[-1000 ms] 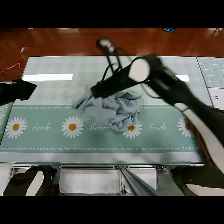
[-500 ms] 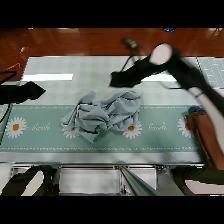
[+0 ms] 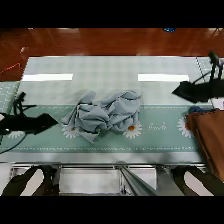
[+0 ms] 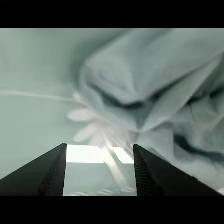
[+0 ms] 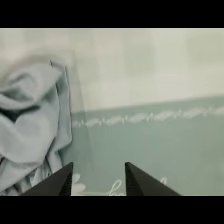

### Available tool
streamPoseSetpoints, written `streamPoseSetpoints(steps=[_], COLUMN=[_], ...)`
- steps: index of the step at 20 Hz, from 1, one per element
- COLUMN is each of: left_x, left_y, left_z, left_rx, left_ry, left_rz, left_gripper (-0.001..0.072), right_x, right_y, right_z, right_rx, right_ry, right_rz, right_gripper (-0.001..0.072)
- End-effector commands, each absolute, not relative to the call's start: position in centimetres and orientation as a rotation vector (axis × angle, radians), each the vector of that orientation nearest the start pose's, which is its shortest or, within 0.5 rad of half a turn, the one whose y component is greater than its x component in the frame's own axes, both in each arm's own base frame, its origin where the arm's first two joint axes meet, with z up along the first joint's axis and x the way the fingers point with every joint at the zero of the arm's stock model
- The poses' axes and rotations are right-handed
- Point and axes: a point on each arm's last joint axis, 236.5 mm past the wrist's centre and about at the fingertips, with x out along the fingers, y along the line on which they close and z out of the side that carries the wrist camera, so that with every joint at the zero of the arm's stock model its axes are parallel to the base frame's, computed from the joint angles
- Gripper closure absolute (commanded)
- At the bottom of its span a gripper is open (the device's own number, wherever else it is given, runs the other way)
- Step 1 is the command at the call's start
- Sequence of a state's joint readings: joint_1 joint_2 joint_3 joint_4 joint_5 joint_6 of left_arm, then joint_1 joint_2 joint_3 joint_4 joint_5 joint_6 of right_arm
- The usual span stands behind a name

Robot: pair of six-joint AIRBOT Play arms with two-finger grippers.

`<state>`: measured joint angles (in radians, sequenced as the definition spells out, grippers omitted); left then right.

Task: Fold the shirts.

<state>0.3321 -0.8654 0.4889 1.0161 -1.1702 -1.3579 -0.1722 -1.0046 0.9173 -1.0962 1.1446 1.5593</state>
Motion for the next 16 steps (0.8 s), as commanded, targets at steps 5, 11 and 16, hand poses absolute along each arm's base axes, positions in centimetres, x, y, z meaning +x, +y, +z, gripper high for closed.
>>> streamPoseSetpoints(steps=[5, 11, 16], left_x=[24.5, 27.7, 29.9], left_y=[-7.5, -8.3, -9.9], left_z=[-8.8, -11.1, -9.4], left_rx=[-0.853, -0.839, -0.695], left_ry=[1.233, 1.172, 1.149], left_rz=[-0.191, -0.108, -0.256], left_gripper=[0.0200, 0.0201, 0.0689], right_x=[27.6, 28.1, 26.6], right_y=[9.2, 12.0, 15.2], right_z=[-2.9, -2.9, -6.2], right_rx=[0.710, 0.669, 0.648], right_ry=[1.234, 1.215, 1.354], right_rz=[0.227, 0.258, 0.296], right_gripper=[0.0318, 0.0318, 0.0319])
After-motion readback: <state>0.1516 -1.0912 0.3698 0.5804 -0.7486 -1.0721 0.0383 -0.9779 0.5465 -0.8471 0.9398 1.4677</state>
